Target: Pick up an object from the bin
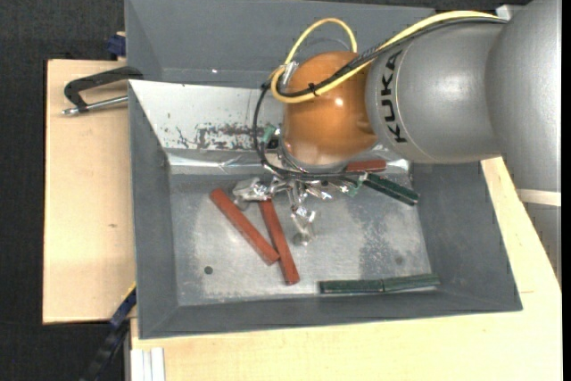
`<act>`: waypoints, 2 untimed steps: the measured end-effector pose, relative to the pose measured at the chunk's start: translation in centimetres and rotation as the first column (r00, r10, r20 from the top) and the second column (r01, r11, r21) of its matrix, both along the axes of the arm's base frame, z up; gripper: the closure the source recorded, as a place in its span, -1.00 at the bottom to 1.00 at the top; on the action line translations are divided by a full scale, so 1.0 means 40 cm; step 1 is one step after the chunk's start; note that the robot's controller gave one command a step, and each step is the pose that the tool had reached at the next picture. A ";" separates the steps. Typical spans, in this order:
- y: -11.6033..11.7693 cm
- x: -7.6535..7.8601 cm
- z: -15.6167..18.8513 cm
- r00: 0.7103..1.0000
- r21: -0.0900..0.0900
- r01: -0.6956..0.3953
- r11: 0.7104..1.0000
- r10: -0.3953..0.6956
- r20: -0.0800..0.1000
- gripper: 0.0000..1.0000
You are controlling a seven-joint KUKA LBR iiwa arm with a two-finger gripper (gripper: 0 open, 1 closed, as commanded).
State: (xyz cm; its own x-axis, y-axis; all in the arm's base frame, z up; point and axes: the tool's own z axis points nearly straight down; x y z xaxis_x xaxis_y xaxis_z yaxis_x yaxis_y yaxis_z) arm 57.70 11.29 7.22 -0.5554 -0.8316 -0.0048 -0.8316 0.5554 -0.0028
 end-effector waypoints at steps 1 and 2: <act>-0.012 0.015 0.009 0.981 0.001 -0.195 0.981 0.195 0.001 -1.00; 0.071 0.037 -0.003 0.974 0.002 0.224 0.974 -0.224 -0.001 1.00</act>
Offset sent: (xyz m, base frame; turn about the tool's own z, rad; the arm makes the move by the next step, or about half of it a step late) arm 0.0137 0.0267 -0.0022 0.2260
